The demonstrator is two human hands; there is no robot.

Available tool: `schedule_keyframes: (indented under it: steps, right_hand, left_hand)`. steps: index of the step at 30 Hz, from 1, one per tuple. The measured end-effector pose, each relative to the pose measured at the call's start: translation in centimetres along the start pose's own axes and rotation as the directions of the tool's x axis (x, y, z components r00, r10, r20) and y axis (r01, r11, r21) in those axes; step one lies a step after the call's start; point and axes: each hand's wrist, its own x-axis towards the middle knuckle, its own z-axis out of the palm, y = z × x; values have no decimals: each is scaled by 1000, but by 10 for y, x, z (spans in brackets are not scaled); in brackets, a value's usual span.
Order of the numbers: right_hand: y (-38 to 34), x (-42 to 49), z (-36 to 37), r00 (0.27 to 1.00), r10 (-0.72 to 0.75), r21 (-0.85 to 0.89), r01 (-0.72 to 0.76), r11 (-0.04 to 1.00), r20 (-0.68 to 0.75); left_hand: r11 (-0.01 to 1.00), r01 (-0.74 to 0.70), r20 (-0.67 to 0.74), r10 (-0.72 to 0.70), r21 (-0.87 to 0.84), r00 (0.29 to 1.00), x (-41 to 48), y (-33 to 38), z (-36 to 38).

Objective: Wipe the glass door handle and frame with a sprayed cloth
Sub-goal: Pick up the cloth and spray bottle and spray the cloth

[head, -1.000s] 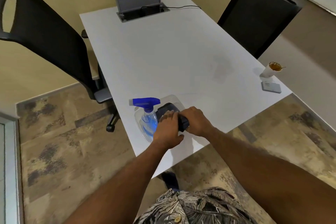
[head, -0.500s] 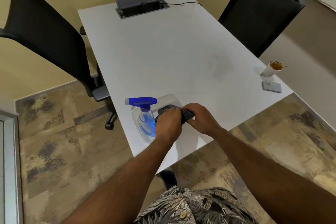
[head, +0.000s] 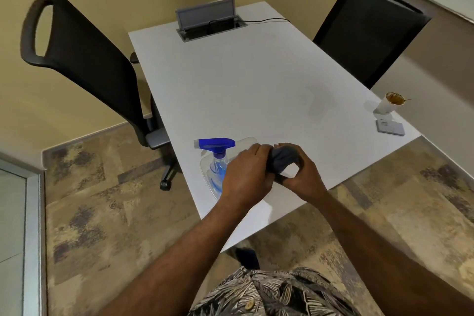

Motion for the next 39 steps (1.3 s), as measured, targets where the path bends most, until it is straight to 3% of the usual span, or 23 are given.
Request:
schedule_keyframes:
  steps: [7, 10, 12, 15, 16, 19, 24, 26, 29, 32, 36, 39]
  right_hand:
    - [-37, -30, 32, 999, 6, 181, 2, 983, -47]
    - [-51, -38, 47, 999, -2, 310, 11, 951, -32]
    - [-61, -43, 58, 1000, 25, 398, -16, 917, -17]
    - [-80, -46, 74, 997, 73, 498, -82, 863, 37]
    - [-86, -45, 81, 994, 80, 529, -106, 842, 71]
    - [-106, -47, 104, 973, 137, 607, -225, 762, 188]
    - [-128, -51, 149, 844, 373, 655, -536, 533, 387]
    - [-139, -50, 163, 759, 488, 658, -635, 405, 432]
    - [-149, -49, 175, 612, 603, 614, -752, 241, 512]
    - [-150, -47, 184, 585, 603, 585, -778, 229, 543]
    - [-149, -44, 186, 721, 456, 646, -684, 340, 522]
    - [-151, -43, 180, 691, 359, 583, -722, 372, 627]
  left_hand:
    - [968, -3, -123, -29, -251, 992, -35, -3, -46]
    - [933, 17, -78, -48, -359, 996, -50, -15, -62]
    - [834, 112, 30, -114, -541, 993, -62, -26, -73]
    - [488, 246, 119, -277, -837, 953, -74, -51, -83]
    - [426, 250, 125, -300, -870, 946, -78, -58, -84]
    - [383, 233, 106, -323, -894, 940, -98, -74, -87]
    - [196, 358, 247, -434, -913, 867, -129, -88, -94]
    - [140, 389, 272, -507, -911, 818, -137, -94, -103]
    - [-44, 398, 345, -592, -916, 728, -148, -105, -117]
    - [-148, 301, 325, -619, -942, 715, -161, -121, -126]
    - [-238, 120, 254, -685, -964, 683, -177, -143, -134]
    - [-287, 67, 255, -693, -956, 675, -186, -154, -137]
